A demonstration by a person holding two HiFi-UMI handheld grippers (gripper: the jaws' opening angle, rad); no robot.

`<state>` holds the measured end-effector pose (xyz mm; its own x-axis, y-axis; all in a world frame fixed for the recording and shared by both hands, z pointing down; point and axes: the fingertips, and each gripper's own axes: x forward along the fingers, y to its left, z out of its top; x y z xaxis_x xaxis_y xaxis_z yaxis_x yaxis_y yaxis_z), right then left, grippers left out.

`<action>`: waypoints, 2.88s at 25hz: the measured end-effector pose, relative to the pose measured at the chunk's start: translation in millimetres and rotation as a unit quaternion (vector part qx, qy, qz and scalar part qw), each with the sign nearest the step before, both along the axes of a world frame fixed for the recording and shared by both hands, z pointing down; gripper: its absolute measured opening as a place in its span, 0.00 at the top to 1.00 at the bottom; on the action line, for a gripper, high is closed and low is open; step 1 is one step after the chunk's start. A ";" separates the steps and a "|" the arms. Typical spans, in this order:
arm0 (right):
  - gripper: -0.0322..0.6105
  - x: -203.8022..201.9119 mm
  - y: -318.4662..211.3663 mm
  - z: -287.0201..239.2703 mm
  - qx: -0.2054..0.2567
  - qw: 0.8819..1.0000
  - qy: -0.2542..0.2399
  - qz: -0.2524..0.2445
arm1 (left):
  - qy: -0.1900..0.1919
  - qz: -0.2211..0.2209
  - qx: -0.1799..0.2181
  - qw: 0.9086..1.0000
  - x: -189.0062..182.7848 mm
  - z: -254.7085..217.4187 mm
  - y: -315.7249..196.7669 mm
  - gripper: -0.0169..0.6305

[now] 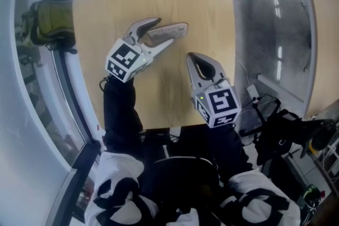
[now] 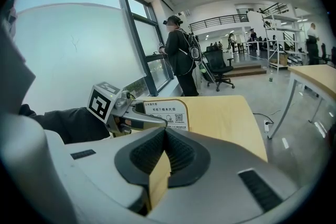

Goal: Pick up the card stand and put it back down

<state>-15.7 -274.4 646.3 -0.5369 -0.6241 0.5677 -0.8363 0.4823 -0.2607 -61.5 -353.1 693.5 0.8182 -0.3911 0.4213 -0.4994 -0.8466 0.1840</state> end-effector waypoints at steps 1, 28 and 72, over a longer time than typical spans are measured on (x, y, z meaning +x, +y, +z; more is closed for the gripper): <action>0.92 0.0 -0.4 0.0 -0.001 1.000 0.000 0.000 | 0.001 0.005 -0.001 1.000 2.4 0.6 0.6 0.52; 0.92 -0.8 -9.5 -6.7 -0.003 1.000 0.000 -0.010 | 0.013 0.075 -0.011 0.997 25.5 2.2 10.4 0.89; 0.92 -10.2 28.8 -222.2 0.192 0.981 -0.011 0.008 | 0.013 -0.142 0.051 0.988 -32.3 -237.4 73.2 0.95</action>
<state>-25.9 -245.6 424.1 -0.5339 -0.7986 0.2778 -0.8413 0.5348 -0.0795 -93.8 -279.9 456.1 0.6797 -0.6459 0.3477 -0.7158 -0.6876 0.1217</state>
